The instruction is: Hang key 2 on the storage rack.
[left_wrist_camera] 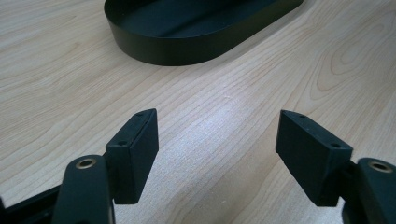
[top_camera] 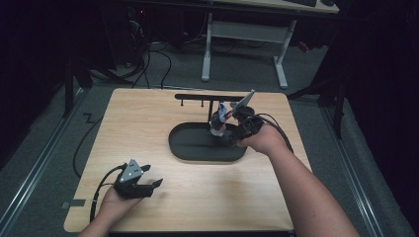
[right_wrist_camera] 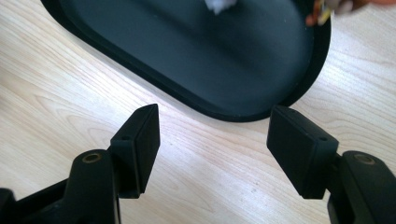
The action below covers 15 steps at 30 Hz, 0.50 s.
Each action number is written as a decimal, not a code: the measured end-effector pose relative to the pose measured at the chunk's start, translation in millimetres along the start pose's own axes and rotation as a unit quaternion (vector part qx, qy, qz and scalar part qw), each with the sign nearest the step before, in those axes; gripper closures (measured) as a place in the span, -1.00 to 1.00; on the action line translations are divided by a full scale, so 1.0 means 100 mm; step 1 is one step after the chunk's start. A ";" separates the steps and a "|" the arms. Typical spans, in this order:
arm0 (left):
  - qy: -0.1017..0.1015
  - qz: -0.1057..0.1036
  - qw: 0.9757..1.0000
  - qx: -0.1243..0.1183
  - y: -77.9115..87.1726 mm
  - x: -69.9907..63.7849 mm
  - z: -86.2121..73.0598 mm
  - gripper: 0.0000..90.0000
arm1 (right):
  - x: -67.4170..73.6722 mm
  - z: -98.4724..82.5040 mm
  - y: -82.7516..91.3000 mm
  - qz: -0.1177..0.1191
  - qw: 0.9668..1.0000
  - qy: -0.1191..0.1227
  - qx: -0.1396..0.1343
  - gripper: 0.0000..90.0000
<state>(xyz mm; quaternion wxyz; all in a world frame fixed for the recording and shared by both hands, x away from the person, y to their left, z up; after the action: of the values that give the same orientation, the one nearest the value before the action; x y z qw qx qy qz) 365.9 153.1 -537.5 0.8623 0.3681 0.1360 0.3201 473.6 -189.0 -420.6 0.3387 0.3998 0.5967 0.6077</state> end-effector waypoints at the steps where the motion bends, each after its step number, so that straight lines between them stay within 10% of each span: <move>1: 0.000 0.000 1.000 0.000 0.00 0.00 0.00 -0.32 | -0.01 -0.02 -0.02 -0.004 1.000 0.003 -0.002 -0.21; 15: 0.001 -0.004 1.000 0.002 -0.01 0.00 0.00 -0.33 | -0.06 -0.38 -0.30 -0.011 0.997 0.020 -0.074 -0.21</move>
<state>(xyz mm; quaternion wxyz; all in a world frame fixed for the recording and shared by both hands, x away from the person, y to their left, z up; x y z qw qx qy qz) 366.4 152.3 -538.5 0.8626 0.3689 0.1387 0.3171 440.6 -209.5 -449.5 0.3621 0.3553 0.5608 0.6544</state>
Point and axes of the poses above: each handheld gripper's, and its own axes: y roughly backward along the jaws, z roughly out of its top, x roughly to its left, the point moved 4 cm from there along -y, roughly forward along the jaws, and after that the axes turned 12 degrees about x, right-handed, at the moved point
